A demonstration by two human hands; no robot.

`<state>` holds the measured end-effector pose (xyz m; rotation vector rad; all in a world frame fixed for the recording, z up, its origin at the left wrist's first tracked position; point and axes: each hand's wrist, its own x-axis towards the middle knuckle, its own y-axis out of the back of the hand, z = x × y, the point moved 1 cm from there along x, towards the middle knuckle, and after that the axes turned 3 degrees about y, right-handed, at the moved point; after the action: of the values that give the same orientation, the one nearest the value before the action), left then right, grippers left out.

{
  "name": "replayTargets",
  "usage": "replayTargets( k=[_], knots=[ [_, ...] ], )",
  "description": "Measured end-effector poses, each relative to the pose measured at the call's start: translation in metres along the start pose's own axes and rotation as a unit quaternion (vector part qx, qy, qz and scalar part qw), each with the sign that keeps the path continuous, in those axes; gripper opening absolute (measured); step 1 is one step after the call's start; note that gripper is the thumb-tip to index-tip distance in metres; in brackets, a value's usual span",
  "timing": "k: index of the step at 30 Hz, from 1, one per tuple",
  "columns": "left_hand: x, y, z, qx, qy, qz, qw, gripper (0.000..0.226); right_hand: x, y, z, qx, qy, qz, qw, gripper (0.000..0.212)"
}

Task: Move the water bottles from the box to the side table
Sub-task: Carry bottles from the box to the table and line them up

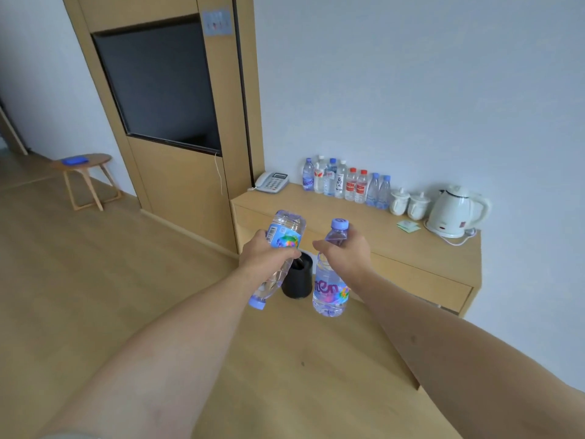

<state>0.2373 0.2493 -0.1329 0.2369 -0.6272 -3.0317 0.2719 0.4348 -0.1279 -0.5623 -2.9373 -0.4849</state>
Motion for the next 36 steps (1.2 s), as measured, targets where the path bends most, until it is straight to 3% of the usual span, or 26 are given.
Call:
replayTargets(
  k=[14, 20, 36],
  knots=[
    [0.243, 0.02, -0.024, -0.004, 0.052, -0.003, 0.999, 0.069, 0.211, -0.144, 0.041, 0.0, -0.026, -0.02, 0.999, 0.029],
    [0.37, 0.017, -0.003, 0.048, 0.07, 0.0, 0.996, 0.058, 0.335, -0.2, 0.064, 0.017, -0.044, -0.031, 0.998, 0.031],
    [0.655, -0.022, 0.044, 0.091, 0.082, -0.092, 0.988, 0.065, 0.582, -0.274, 0.107, -0.004, -0.077, -0.001, 0.997, 0.034]
  ],
)
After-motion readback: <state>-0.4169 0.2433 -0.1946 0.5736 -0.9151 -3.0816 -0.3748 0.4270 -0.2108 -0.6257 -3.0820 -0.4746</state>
